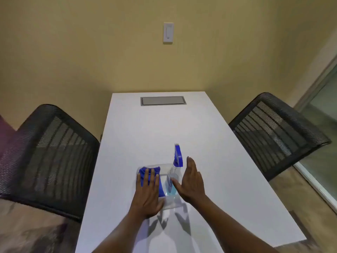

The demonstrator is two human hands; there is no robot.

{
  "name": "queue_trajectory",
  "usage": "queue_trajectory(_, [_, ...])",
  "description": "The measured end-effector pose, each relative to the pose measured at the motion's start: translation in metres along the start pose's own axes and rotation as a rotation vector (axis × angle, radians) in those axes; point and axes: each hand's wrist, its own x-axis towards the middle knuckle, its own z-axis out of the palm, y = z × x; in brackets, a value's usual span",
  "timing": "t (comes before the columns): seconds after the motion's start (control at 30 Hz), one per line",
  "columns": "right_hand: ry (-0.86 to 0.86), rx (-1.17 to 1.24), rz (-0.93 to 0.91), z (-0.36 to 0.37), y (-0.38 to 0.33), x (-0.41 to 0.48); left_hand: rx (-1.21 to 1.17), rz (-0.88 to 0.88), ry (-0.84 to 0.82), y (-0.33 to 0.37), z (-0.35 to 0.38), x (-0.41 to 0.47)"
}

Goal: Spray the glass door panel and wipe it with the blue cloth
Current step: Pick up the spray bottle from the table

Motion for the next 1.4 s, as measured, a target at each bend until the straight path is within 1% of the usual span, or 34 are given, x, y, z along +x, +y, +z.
queue_trajectory(0.07, [-0.019,0.142,0.017,0.010,0.001,0.010,-0.025,-0.033,-0.021,-0.001,0.013,0.005])
queue_trajectory(0.13, [-0.011,0.254,0.041,0.014,0.000,0.019,-0.020,-0.056,-0.122,-0.002,0.019,0.006])
queue_trajectory(0.23, [0.038,0.472,0.078,0.025,-0.002,0.029,-0.043,-0.045,-0.205,-0.002,0.030,0.012])
queue_trajectory(0.37, [0.076,0.614,0.035,0.033,-0.004,0.039,-0.041,-0.034,-0.254,-0.001,0.034,0.012])
queue_trajectory(0.5, [0.082,0.738,0.107,0.038,-0.006,0.045,-0.072,-0.051,-0.274,-0.002,0.035,0.012])
queue_trajectory(0.6, [0.077,0.738,0.155,0.042,-0.006,0.052,-0.074,-0.051,-0.245,-0.003,0.037,0.014])
queue_trajectory(0.73, [0.063,0.750,0.203,0.043,-0.004,0.056,-0.045,-0.025,-0.267,-0.003,0.037,0.016])
queue_trajectory(0.87, [0.114,0.787,0.199,0.037,-0.011,0.054,-0.033,0.015,-0.284,-0.007,0.037,0.020])
queue_trajectory(0.97, [0.198,0.820,0.232,0.029,-0.022,0.051,0.063,0.083,-0.280,-0.010,0.032,0.026])
queue_trajectory(1.07, [0.287,0.810,0.269,0.012,-0.031,0.048,0.061,0.149,-0.262,-0.012,0.023,0.035])
queue_trajectory(1.13, [0.359,0.801,0.299,-0.005,-0.035,0.044,0.092,0.223,-0.241,-0.006,0.010,0.043])
queue_trajectory(1.27, [0.543,0.768,0.322,-0.046,-0.037,0.025,0.117,0.380,-0.127,0.016,-0.020,0.064])
queue_trajectory(1.4, [0.730,0.707,0.315,-0.092,-0.032,-0.010,0.147,0.545,-0.100,0.056,-0.045,0.073])
